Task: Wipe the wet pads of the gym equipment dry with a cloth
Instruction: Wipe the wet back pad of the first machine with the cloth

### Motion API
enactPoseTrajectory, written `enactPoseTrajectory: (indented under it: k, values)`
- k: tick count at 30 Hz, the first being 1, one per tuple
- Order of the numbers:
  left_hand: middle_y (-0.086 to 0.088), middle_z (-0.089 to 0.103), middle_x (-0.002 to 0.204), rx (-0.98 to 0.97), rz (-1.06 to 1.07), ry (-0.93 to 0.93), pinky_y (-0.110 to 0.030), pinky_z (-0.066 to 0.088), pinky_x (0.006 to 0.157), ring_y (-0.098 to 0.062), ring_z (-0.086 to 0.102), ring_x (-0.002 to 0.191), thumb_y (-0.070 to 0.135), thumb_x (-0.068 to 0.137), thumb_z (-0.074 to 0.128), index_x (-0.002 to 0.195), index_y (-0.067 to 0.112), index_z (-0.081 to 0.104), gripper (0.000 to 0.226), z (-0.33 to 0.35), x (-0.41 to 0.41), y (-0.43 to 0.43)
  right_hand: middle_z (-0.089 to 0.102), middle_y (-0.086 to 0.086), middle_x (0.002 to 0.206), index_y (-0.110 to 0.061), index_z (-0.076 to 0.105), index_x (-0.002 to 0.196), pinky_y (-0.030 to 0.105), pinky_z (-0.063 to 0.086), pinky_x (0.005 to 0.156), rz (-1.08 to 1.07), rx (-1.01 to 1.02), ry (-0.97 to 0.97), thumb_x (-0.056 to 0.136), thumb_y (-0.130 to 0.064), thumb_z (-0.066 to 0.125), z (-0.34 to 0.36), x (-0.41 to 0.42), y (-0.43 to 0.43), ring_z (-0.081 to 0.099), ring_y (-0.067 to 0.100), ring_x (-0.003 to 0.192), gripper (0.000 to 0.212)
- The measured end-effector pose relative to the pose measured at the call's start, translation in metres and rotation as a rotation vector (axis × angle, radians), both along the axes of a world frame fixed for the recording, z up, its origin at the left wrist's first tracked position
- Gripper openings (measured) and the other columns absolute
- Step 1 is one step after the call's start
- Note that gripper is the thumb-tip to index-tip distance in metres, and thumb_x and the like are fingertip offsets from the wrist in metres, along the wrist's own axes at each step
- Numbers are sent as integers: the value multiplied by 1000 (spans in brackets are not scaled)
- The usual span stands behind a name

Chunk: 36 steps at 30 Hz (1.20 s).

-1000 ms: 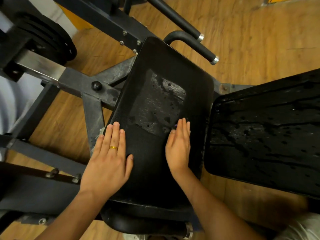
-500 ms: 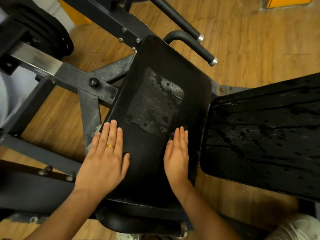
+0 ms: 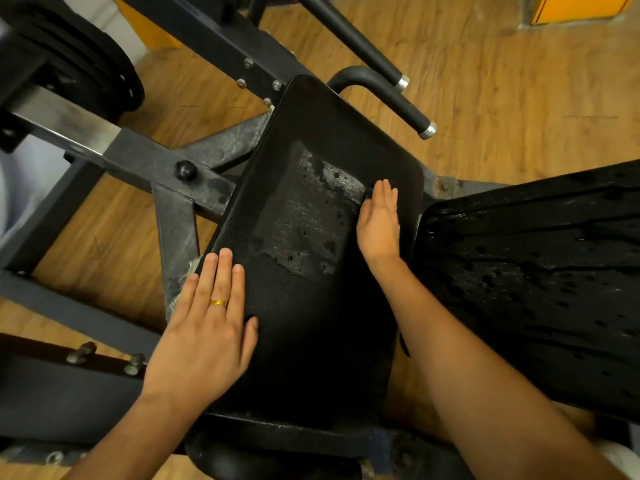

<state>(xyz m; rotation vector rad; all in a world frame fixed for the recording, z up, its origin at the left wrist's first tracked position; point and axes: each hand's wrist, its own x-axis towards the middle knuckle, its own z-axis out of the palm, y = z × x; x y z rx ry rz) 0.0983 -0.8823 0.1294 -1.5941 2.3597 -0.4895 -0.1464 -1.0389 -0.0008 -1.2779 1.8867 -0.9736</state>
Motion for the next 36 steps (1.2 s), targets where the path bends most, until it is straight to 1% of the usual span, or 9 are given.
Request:
enactPoseTrajectory:
  k: [6, 9, 11, 17, 20, 25, 30, 33, 36]
  values:
    - [-30, 12, 163, 9, 3, -11, -55, 19, 123, -41, 10, 154, 41, 99, 32, 153, -9, 24, 73, -1, 0, 0, 14, -3, 167, -9, 26, 157, 19, 2, 124, -9, -72, -30, 109, -19, 37, -7, 45, 114, 0, 7, 154, 50]
    - [-31, 14, 163, 3, -3, -2, -56, 20, 123, -42, 12, 154, 40, 99, 32, 152, -10, 26, 73, -1, 1, 0, 13, -5, 167, -9, 26, 157, 8, -4, 116, -2, -49, -27, 109, -20, 35, -8, 54, 131, -2, 4, 153, 50]
    - [-31, 15, 162, -1, -6, 5, -56, 20, 122, -42, 13, 153, 40, 99, 33, 152, -10, 26, 73, -2, 1, 0, 15, -2, 167, -7, 27, 157, 12, -2, 118, 10, -56, -18, 109, -20, 36, -7, 46, 109, -2, 6, 153, 50]
    - [-31, 13, 163, 2, 1, -4, -56, 21, 122, -42, 12, 153, 40, 99, 34, 153, -9, 25, 73, 0, 0, 0, 15, 7, 168, -5, 25, 158, 36, 11, 127, 59, -39, 43, 110, -22, 32, -6, -13, -14, 3, 23, 156, 51]
    - [-31, 14, 163, 2, 0, -3, -56, 21, 122, -42, 13, 153, 41, 100, 33, 153, -8, 26, 73, 1, 0, -1, 14, 9, 169, -5, 22, 159, 34, 9, 126, 154, -12, 89, 111, -22, 31, -4, -34, -43, 2, 25, 156, 52]
    - [-31, 14, 162, 2, -2, -5, -56, 20, 123, -43, 13, 153, 41, 100, 32, 153, -8, 26, 73, 0, 0, 0, 14, 5, 169, -8, 23, 159, 34, 9, 127, 110, -49, 38, 110, -23, 33, -7, -10, 5, 4, 19, 156, 52]
    - [-32, 14, 162, -2, -5, 8, -57, 20, 122, -44, 13, 153, 41, 99, 30, 152, -9, 26, 73, -1, 0, -1, 24, 2, 165, -8, 34, 155, 23, 11, 124, 42, -142, -17, 108, -18, 42, -13, 41, 112, 11, 9, 153, 49]
    - [-32, 13, 162, 6, 1, -4, -57, 20, 122, -43, 12, 153, 41, 99, 31, 153, -9, 25, 74, -1, 0, -1, 26, -3, 163, -8, 35, 153, 30, 19, 124, 40, -152, -24, 107, -17, 44, -17, 67, 168, 13, 7, 154, 48]
    - [-32, 13, 162, 1, 0, 1, -57, 20, 122, -43, 12, 153, 41, 99, 31, 153, -9, 24, 74, -2, 0, -1, 24, -8, 162, -10, 34, 153, 31, 23, 124, 14, -171, -37, 106, -23, 38, -18, 75, 184, 13, 5, 154, 49]
